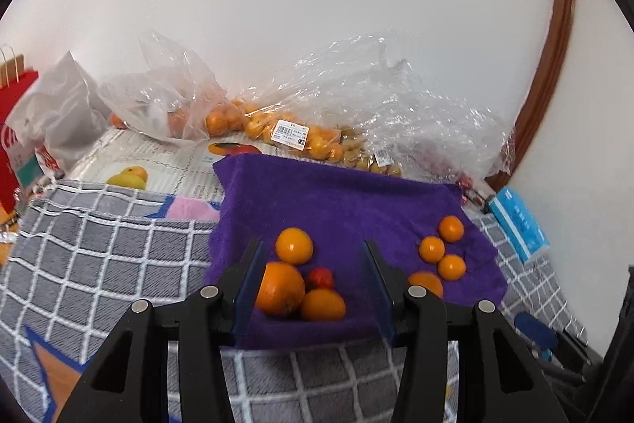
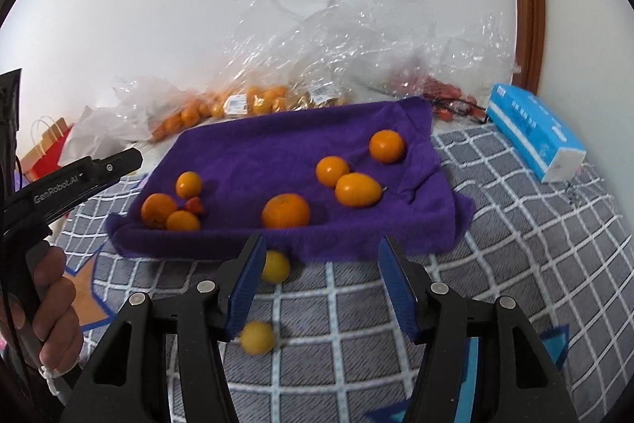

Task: Organize fruits
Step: 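Withdraw the right tool and move it toward a yellow-green fruit on the bedspread, then close the right tool on the yellow-green fruit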

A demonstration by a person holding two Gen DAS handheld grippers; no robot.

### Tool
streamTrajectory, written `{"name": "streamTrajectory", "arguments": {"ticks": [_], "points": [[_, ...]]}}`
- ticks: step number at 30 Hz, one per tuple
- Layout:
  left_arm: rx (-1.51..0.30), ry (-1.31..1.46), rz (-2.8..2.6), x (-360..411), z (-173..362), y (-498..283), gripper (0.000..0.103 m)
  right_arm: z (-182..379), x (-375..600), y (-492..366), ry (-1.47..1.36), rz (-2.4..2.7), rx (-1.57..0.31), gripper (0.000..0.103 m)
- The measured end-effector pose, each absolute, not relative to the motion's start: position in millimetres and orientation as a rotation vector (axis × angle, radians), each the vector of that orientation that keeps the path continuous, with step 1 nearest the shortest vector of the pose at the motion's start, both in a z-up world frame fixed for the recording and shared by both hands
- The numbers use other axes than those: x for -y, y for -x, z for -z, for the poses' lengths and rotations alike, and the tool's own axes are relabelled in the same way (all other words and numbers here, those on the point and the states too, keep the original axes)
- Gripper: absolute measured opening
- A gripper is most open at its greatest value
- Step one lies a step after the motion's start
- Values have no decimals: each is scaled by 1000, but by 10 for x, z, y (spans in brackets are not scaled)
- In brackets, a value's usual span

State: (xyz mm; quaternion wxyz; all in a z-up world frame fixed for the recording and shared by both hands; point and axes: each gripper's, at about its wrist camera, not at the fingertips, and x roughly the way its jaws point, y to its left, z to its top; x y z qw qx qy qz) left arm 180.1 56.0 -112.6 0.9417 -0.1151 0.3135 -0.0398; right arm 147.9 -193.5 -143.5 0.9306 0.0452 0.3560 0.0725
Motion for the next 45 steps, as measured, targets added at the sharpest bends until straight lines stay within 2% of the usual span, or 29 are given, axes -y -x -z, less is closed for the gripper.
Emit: {"name": "streamTrajectory", "arguments": {"ticks": [6, 17, 29, 40, 43, 45], "points": [[-734, 172, 40, -713, 1423, -1499, 48, 1516, 1878, -1428, -94, -181, -756, 48], [-857, 216, 6, -987, 1865, -1439, 48, 1815, 1612, -1749, -63, -212, -835, 43], [-853, 223, 32, -948, 1878, -1398, 48, 1996, 1463, -1899, -2, -185, -891, 43], [-848, 254, 38, -979, 1890, -1403, 48, 1999, 1440, -1904, 9, -167, -894, 40], [-849, 255, 44, -977, 1889, -1404, 50, 1993, 1438, -1892, 3, -197, -886, 27], [-849, 257, 48, -979, 1888, -1406, 50, 1982, 1423, -1871, 18, -188, -879, 27]]}}
